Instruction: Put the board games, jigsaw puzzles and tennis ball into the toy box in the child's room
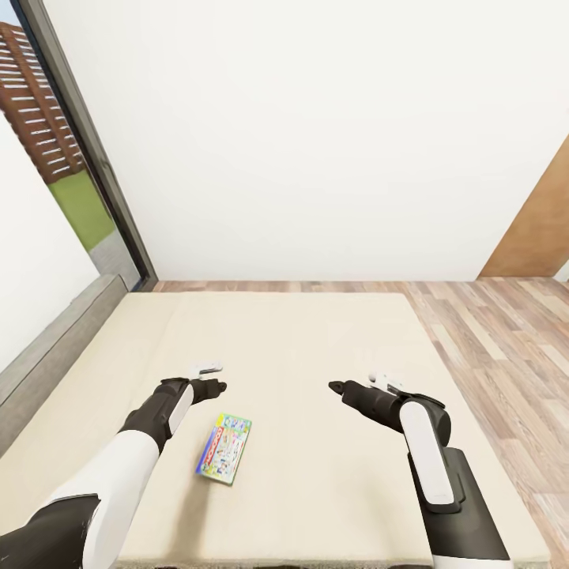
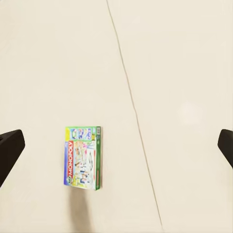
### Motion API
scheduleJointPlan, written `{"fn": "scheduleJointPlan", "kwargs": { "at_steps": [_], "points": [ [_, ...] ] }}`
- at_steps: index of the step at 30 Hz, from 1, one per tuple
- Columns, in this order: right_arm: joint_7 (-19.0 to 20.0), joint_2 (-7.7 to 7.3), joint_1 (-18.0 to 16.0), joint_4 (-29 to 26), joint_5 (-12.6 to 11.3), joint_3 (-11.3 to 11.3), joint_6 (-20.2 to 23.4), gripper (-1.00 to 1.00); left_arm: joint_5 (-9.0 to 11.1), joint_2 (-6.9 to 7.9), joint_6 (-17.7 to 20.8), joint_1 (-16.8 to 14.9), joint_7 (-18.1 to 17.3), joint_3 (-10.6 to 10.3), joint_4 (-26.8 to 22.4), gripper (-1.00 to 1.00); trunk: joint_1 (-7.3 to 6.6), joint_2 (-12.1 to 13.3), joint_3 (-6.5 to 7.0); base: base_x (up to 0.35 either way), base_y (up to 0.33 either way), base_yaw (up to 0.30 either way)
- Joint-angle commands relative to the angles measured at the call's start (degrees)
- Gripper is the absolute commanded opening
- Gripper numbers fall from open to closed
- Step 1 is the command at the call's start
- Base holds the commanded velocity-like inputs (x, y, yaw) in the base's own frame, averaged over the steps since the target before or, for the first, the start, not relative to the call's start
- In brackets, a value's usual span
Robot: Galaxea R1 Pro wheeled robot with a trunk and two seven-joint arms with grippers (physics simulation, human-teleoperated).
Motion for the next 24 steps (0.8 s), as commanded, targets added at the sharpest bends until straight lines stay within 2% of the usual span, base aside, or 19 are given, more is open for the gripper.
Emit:
{"fn": "scheduleJointPlan", "kwargs": {
  "at_steps": [1, 24],
  "points": [
    [-0.54, 0.04, -0.06, -0.05, -0.61, -0.08, 0.2, 1.0, 0.08, -0.07, 0.36, -0.04, -0.12, 0.38, -0.1, 1.0, 0.03, -0.12, -0.2, 0.0, 0.0, 0.0],
    [-0.45, -0.25, -0.06, 0.42, -0.63, -0.34, 0.2, 1.0, 0.18, -0.09, 0.38, -0.04, -0.58, 0.17, -0.25, 1.0, 0.03, -0.12, -2.38, 0.0, 0.0, 0.0]
  ]
}}
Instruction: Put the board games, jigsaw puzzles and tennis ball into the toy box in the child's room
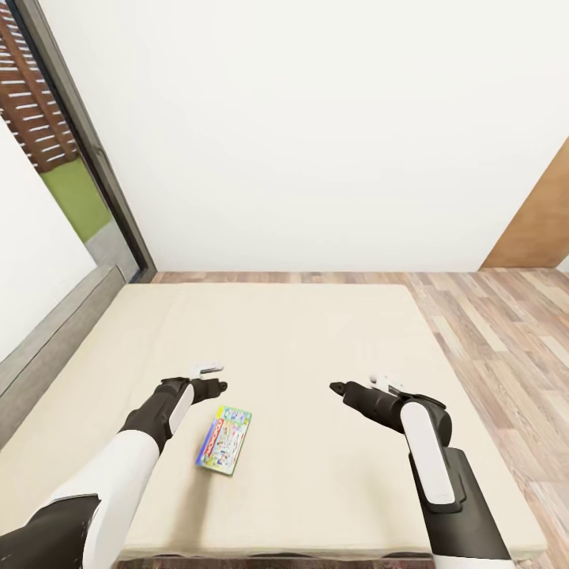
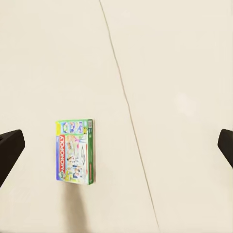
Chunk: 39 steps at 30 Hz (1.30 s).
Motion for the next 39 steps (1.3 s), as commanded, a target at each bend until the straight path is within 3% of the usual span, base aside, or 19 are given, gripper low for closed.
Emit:
{"fn": "scheduleJointPlan", "kwargs": {
  "at_steps": [1, 39],
  "points": [
    [-0.53, 0.05, -0.05, -0.06, -0.6, -0.06, 0.2, 1.0, 0.08, -0.06, 0.37, -0.03, -0.17, 0.41, -0.11, 1.0, 0.03, -0.11, -0.2, 0.0, 0.0, 0.0],
    [-0.54, -0.28, -0.05, -0.03, -0.58, 0.17, 0.46, 1.0, 0.14, -0.05, 0.41, -0.03, -0.3, 0.36, -0.29, 1.0, 0.03, -0.11, -3.79, 0.0, 0.0, 0.0]
  ]
}}
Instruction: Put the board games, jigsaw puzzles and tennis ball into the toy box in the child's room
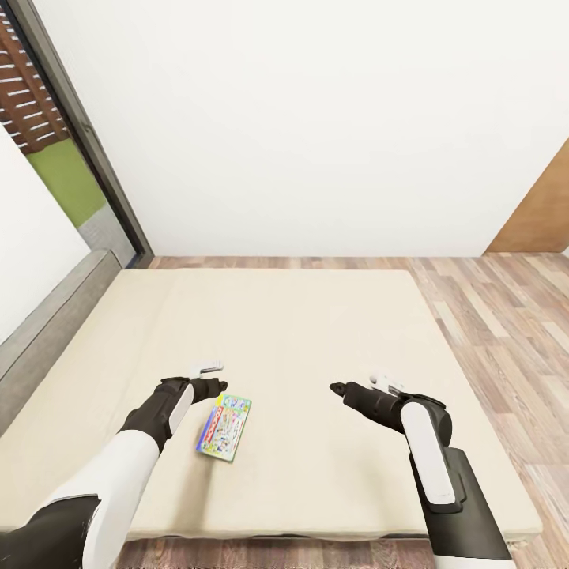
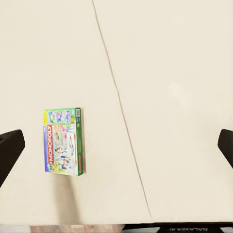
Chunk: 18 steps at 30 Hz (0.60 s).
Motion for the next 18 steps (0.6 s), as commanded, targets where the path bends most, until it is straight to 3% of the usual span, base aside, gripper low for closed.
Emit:
{"fn": "scheduleJointPlan", "kwargs": {
  "at_steps": [1, 18],
  "points": [
    [-0.54, 0.04, -0.05, -0.06, -0.61, -0.1, 0.2, 1.0, 0.09, -0.07, 0.36, -0.03, -0.18, 0.42, -0.09, 1.0, 0.03, -0.11, -0.19, 0.0, 0.0, 0.0],
    [-0.54, 0.11, -0.05, -0.02, -0.61, 0.03, 0.18, 1.0, 0.12, -0.01, 0.46, -0.03, -0.19, 0.54, -0.09, 1.0, 0.03, -0.11, -1.8, 0.0, 0.0, 0.0]
  ]
}}
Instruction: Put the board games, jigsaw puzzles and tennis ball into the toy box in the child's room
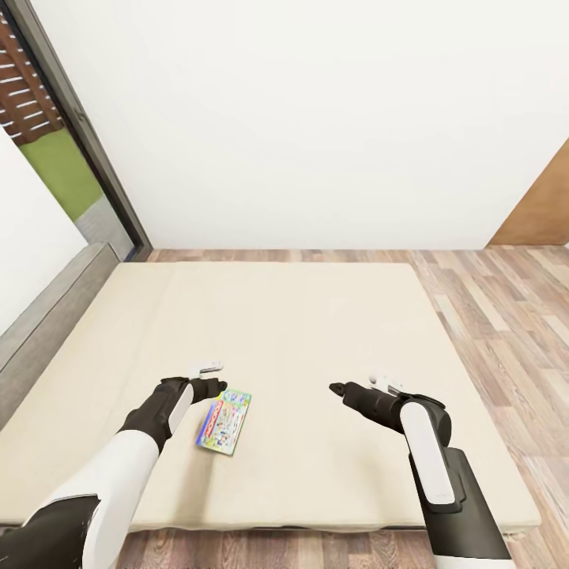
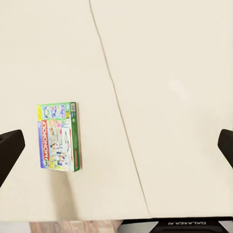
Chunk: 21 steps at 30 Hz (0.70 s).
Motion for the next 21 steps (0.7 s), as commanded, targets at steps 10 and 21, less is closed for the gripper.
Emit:
{"fn": "scheduleJointPlan", "kwargs": {
  "at_steps": [10, 21],
  "points": [
    [-0.54, 0.05, -0.05, -0.04, -0.61, 0.02, 0.14, 1.0, 0.03, -0.11, 0.36, -0.03, -0.22, 0.34, -0.09, 1.0, 0.03, -0.11, -1.04, 0.0, 0.0, 0.0],
    [-0.61, -0.01, -0.05, 0.02, -0.52, 0.06, 0.19, 1.0, 0.08, -0.05, 0.37, -0.03, -0.26, 0.33, -0.09, 1.0, 0.03, -0.11, -2.08, 0.0, 0.0, 0.0]
  ]
}}
